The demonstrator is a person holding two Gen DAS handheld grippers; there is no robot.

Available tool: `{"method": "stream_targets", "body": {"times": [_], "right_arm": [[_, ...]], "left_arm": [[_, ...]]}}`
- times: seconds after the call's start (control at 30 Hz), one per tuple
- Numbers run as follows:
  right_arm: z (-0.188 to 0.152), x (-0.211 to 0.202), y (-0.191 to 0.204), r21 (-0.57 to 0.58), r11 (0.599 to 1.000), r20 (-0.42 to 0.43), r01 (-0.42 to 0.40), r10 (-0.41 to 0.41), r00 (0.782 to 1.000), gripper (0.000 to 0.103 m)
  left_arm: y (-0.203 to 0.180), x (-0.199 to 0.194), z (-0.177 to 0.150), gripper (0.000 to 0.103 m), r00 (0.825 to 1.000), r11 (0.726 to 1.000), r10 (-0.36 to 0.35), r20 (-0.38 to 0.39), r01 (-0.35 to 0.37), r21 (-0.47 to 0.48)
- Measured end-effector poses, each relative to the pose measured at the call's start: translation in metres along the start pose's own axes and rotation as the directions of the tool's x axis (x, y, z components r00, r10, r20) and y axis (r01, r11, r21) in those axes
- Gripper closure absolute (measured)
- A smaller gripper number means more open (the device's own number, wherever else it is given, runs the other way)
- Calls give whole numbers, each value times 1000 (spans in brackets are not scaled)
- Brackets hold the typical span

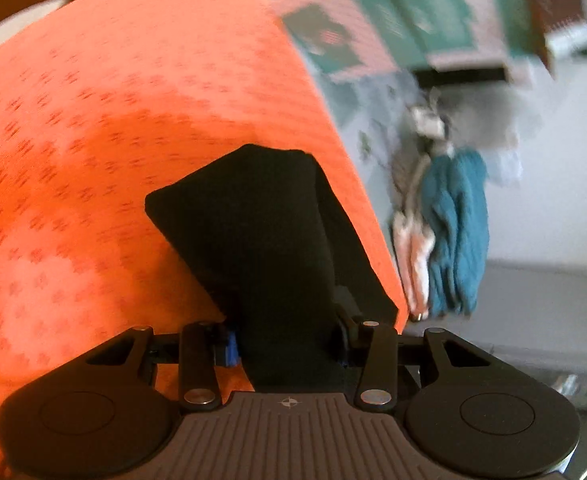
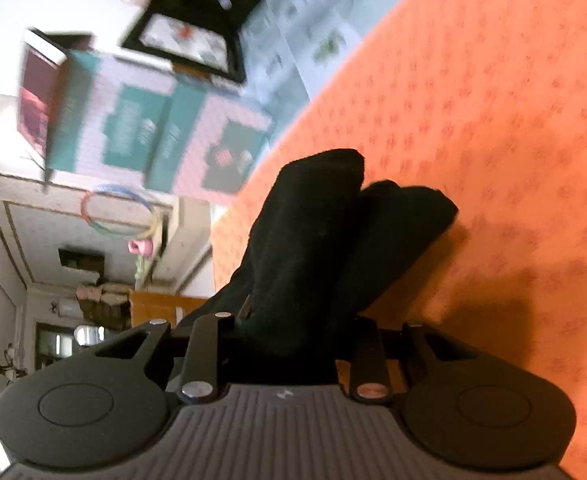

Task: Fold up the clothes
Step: 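Carry the bundle with both tools onto the teal towel stack and release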

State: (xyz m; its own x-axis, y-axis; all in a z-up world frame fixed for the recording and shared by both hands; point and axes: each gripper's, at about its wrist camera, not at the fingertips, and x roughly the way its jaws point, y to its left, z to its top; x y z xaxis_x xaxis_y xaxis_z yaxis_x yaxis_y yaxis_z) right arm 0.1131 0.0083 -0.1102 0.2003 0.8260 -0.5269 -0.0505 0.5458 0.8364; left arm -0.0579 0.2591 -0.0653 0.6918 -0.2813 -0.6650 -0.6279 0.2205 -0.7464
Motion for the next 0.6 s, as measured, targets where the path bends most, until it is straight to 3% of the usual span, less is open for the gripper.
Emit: {"method": "stream_targets", "body": {"times": [0.13, 0.27, 0.43, 0.6], "right_arm": [[1, -47, 0, -32, 999, 124, -9, 13, 992, 72], [18, -99, -5, -54, 998, 267, 11, 3, 964, 72], [60, -155, -6, -97, 993, 442, 64, -14, 897, 72], [132, -194, -3, -129, 989, 577, 78, 11, 817, 72]], "left_arm": [[-42, 12, -16, 53, 1000, 989, -1, -19, 4, 145], [-85, 42, -26, 50, 996, 976, -29, -88, 47, 214], [-163, 91, -28, 50, 981, 955, -78, -180, 126, 268], [-260, 135, -17, 50, 969, 903, -106, -223, 188, 386]]}}
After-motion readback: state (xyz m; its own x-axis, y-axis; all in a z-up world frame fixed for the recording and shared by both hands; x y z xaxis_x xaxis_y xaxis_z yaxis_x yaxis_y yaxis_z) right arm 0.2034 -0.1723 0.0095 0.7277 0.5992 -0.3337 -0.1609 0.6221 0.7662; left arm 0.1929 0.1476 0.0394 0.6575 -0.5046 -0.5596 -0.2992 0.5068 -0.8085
